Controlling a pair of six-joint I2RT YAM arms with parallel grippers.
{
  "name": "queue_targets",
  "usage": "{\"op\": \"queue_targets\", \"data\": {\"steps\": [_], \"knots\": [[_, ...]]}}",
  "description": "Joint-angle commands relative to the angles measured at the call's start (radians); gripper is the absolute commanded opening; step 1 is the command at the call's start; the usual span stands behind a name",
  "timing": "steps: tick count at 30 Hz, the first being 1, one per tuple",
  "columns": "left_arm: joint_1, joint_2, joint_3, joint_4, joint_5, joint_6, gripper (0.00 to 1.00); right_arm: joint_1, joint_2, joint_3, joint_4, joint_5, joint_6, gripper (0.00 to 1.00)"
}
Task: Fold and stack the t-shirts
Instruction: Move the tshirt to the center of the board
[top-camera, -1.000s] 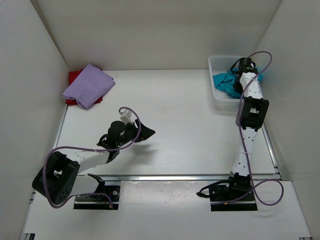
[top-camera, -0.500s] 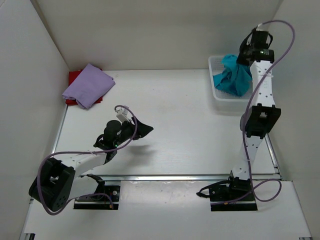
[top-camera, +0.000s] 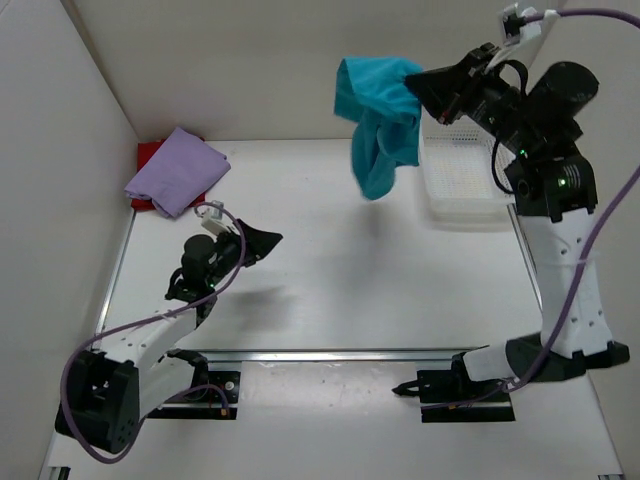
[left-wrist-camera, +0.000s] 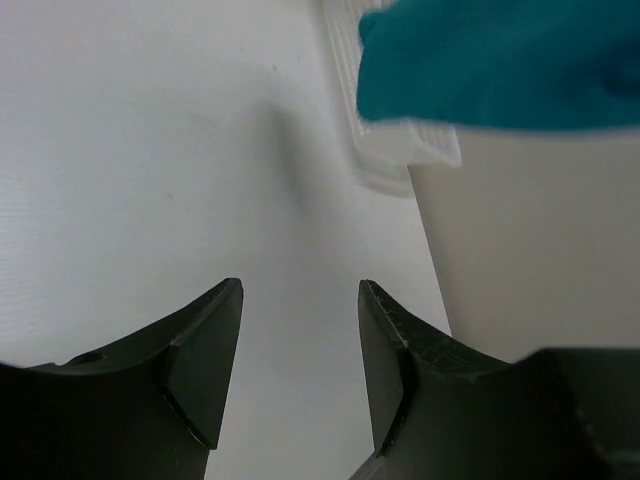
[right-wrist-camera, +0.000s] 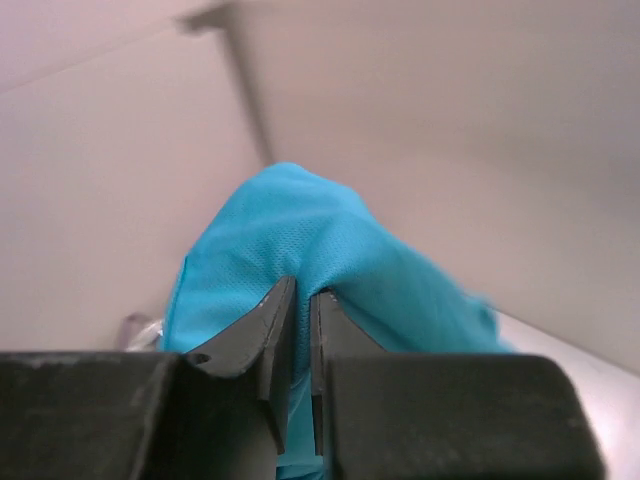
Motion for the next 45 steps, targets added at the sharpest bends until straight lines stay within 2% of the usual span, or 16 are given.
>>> {"op": "queue_targets", "data": {"steps": [1, 3, 8, 10, 12, 14, 16, 18, 22, 25, 27, 29, 30, 35, 42, 45], "knots": [[0.091, -0.078, 0.020, -0.037, 0.021, -0.006, 0.61, 0.028, -0.070, -0.137, 0.274, -0.193, 0.116, 0.00], [0.128, -0.108, 0.016, -0.057, 0.037, -0.018, 0.61, -0.013, -0.085, -0.218, 0.350, -0.257, 0.196, 0.00], [0.179, -0.178, 0.023, -0.146, 0.012, 0.041, 0.62, -0.061, -0.084, -0.736, 0.704, -0.362, 0.425, 0.00], [0.206, -0.209, -0.002, -0.155, 0.001, 0.043, 0.62, -0.049, -0.017, -0.867, 0.782, -0.379, 0.437, 0.00], [0.205, -0.214, -0.023, -0.160, -0.012, 0.052, 0.62, -0.050, 0.086, -0.893, 0.736, -0.353, 0.372, 0.04], [0.162, -0.189, -0.036, -0.161, -0.040, 0.072, 0.62, -0.082, 0.216, -0.846, 0.623, -0.347, 0.326, 0.19], [0.107, -0.165, -0.033, -0.193, -0.096, 0.112, 0.63, -0.089, 0.237, -0.841, 0.592, -0.321, 0.316, 0.35], [0.058, -0.136, -0.025, -0.250, -0.121, 0.167, 0.63, -0.077, 0.186, -0.854, 0.509, -0.210, 0.229, 0.48], [0.039, -0.111, -0.048, -0.324, -0.156, 0.209, 0.65, 0.028, 0.134, -0.890, 0.366, 0.096, 0.092, 0.50], [-0.008, -0.122, -0.054, -0.402, -0.196, 0.273, 0.69, 0.100, 0.155, -0.953, 0.354, 0.153, 0.051, 0.30], [-0.065, -0.126, -0.068, -0.469, -0.206, 0.288, 0.69, 0.158, 0.233, -0.902, 0.298, 0.193, 0.011, 0.19], [-0.115, -0.119, -0.098, -0.502, -0.186, 0.289, 0.69, 0.203, 0.286, -0.846, 0.254, 0.199, -0.037, 0.15], [-0.141, -0.116, -0.120, -0.503, -0.164, 0.284, 0.70, 0.250, 0.322, -0.806, 0.247, 0.221, -0.067, 0.18], [-0.217, -0.097, -0.218, -0.404, -0.108, 0.220, 0.70, 0.353, 0.490, -0.613, 0.176, 0.325, -0.164, 0.48], [-0.286, 0.027, -0.203, -0.341, -0.031, 0.246, 0.66, 0.384, 0.733, -0.341, 0.026, 0.446, -0.205, 0.52], [-0.313, 0.093, -0.197, -0.321, -0.011, 0.259, 0.59, 0.393, 0.773, -0.309, 0.001, 0.486, -0.205, 0.46]]}}
